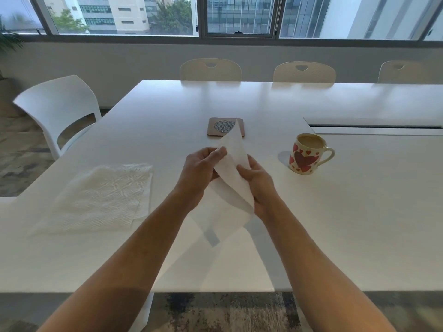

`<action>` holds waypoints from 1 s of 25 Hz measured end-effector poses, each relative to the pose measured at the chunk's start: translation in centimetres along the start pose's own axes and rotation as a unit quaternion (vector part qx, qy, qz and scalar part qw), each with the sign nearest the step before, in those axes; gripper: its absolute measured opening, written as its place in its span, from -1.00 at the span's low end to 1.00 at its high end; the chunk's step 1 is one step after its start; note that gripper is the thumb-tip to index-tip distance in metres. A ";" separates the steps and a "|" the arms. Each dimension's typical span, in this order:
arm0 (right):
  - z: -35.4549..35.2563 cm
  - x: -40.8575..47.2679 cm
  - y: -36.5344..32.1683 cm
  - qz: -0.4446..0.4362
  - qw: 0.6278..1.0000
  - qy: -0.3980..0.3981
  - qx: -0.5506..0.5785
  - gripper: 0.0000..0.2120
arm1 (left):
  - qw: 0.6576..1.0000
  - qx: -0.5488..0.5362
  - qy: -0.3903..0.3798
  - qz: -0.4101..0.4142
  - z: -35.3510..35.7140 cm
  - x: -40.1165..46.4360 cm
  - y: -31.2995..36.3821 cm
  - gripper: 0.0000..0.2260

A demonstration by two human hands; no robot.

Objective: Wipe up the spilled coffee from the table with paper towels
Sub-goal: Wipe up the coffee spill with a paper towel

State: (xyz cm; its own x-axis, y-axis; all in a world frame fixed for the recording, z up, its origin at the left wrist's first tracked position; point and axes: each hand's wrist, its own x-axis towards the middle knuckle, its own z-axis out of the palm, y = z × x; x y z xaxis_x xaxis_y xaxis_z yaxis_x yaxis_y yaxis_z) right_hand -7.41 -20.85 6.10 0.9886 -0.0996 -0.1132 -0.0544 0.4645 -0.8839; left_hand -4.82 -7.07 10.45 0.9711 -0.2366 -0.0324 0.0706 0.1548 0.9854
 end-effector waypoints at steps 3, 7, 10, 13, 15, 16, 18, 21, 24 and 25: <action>-2.6 0.4 -1.6 -0.034 0.996 0.082 -0.010 -0.62 | 0.996 0.067 0.028 0.054 -2.1 1.1 -1.0 -0.81; -6.6 0.9 -3.0 -0.063 0.984 0.162 -0.026 -0.58 | 0.934 0.327 0.111 0.095 -5.7 2.4 -3.1 -0.83; -8.4 1.0 -2.6 -0.076 0.982 0.170 -0.038 -0.55 | 0.910 0.392 0.122 0.063 -7.9 3.3 -5.0 -0.82; -9.0 1.6 -1.1 -0.090 0.974 0.181 -0.097 -0.44 | 0.887 0.444 0.115 0.046 -9.4 4.1 -6.7 -0.82; -8.8 1.7 -0.6 -0.088 0.961 0.194 -0.177 -0.36 | 0.877 0.464 0.110 0.063 -9.8 4.2 -7.4 -0.82; -8.7 1.7 -0.5 -0.088 0.954 0.195 -0.210 -0.36 | 0.872 0.472 0.103 0.076 -9.9 4.2 -7.7 -0.82; -9.0 1.8 -0.6 -0.082 0.927 0.205 -0.303 -0.39 | 0.861 0.491 0.086 0.097 -10.1 4.3 -8.2 -0.82; -9.3 2.3 -1.1 -0.061 0.866 0.208 -0.451 -0.40 | 0.851 0.510 0.071 0.106 -10.2 4.5 -8.6 -0.80; -9.5 2.8 -1.2 -0.076 0.807 0.171 -0.560 -0.37 | 0.845 0.518 0.068 0.115 -10.2 4.5 -8.7 -0.79; -9.7 3.0 -1.1 -0.072 0.774 0.152 -0.610 -0.35 | 0.844 0.519 0.069 0.118 -10.2 4.5 -8.8 -0.80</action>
State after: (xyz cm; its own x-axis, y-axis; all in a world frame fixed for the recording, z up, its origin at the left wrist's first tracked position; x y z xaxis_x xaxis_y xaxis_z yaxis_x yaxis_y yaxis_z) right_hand -5.76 -30.21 2.28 0.9278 -0.3625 0.0879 -0.2235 -0.7291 -0.6468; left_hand 1.30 0.29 -0.04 0.9527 -0.1919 0.2357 -0.2964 -0.7585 0.5804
